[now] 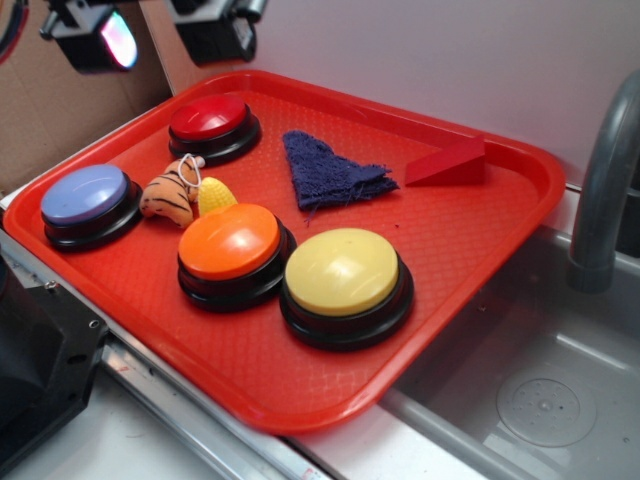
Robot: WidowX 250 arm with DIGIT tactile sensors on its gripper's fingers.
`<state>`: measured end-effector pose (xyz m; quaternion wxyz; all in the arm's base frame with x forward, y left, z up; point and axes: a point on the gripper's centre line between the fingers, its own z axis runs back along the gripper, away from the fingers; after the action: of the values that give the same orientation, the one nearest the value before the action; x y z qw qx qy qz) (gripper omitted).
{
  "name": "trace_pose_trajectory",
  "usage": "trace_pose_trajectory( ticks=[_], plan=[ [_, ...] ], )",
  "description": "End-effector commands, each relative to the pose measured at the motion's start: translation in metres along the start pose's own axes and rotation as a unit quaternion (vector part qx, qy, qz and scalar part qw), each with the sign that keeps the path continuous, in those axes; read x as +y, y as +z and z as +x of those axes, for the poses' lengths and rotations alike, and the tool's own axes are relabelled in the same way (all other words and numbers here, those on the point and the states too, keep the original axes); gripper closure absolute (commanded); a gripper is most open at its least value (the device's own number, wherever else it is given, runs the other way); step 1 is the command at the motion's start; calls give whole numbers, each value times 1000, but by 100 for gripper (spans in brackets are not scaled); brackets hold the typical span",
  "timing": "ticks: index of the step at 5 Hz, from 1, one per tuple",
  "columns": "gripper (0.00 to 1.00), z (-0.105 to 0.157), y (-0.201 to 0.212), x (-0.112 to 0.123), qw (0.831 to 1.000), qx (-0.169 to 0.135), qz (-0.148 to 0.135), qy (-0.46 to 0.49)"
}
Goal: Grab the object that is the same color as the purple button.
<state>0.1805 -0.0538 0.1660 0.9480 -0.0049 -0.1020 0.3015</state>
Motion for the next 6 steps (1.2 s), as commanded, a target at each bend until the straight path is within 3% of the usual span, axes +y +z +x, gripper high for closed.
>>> trace_pose_trajectory(
  ticks=[1,3,5,6],
  plan=[
    [0,53,-47,9,996,-23,-19,88],
    [0,80,-103,-11,995,-14,-35,91],
    [0,95,-130,-41,996,-14,-30,85],
    [0,102,-142,-40,995,-7,-15,95]
  ],
)
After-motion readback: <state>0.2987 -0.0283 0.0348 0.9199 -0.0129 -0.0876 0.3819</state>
